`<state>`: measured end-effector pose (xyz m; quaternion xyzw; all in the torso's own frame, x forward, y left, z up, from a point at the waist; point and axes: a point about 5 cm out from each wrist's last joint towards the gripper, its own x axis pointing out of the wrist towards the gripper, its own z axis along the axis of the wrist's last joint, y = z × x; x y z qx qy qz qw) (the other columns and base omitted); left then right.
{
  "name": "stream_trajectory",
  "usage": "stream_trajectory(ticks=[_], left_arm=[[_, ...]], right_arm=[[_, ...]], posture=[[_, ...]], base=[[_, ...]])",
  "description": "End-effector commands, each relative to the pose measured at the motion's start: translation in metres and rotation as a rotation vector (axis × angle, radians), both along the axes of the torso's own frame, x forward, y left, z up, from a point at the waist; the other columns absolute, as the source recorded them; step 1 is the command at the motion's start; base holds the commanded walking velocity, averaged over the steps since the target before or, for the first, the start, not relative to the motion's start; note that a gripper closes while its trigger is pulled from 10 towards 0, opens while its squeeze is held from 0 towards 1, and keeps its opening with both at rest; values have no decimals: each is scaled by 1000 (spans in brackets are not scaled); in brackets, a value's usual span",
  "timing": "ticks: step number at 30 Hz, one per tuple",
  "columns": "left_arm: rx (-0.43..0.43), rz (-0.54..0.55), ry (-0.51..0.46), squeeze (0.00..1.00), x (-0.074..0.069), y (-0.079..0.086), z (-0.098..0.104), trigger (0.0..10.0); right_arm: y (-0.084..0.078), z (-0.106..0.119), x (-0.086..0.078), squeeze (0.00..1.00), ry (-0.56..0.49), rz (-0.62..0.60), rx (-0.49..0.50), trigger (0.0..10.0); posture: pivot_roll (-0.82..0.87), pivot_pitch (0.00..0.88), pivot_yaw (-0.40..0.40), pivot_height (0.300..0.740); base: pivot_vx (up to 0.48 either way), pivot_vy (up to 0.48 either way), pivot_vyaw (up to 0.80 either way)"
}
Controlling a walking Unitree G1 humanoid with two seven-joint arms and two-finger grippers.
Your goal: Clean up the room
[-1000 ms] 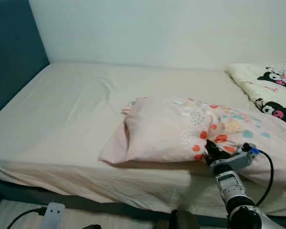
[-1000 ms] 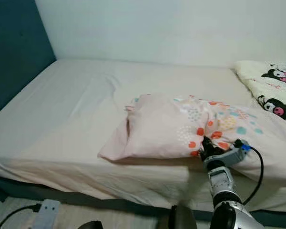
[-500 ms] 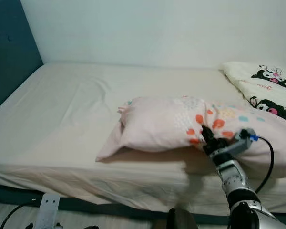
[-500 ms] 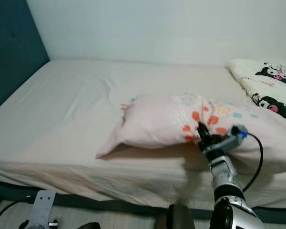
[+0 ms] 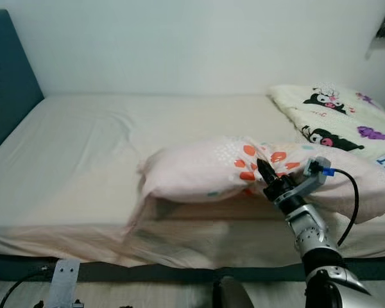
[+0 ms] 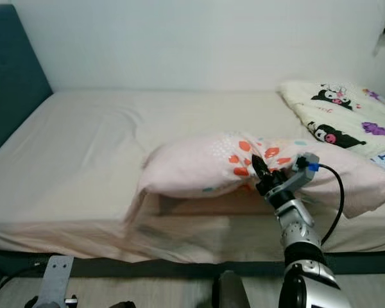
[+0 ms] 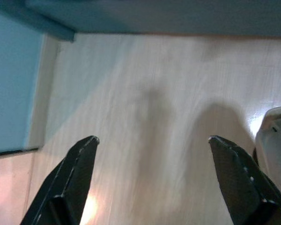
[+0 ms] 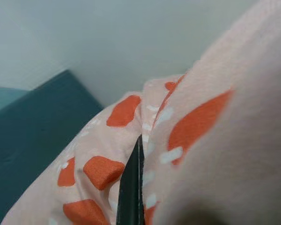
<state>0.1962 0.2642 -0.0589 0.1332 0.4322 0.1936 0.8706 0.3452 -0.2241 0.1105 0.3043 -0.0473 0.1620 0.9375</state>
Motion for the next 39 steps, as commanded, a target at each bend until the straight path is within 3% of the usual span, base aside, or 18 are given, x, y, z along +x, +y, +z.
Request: stream_trajectory(ticks=[1,16,29,39], left_arm=[[2,1,35,0,-10,3,-4,10000],[-6,-36,36,0,-8,-2,-5,10000],[-30,-4,33,0,-10,-5,-7,10000],[-30,8,47,0,-11,-5,-8,10000]], right_arm=[[6,14,5,0,-70,33,-5,0],[15,22,5,0,-105,86,-23,0],[37,38,6,0,-169,196,-83,0],[41,40,6,0,-165,194,-128,0]], posture=[[8,0,-30,603],[12,0,-31,647],[10,0,-39,695],[7,0,-41,725]], base=[[0,0,0],[0,0,0],[0,0,0],[-422,0,0]])
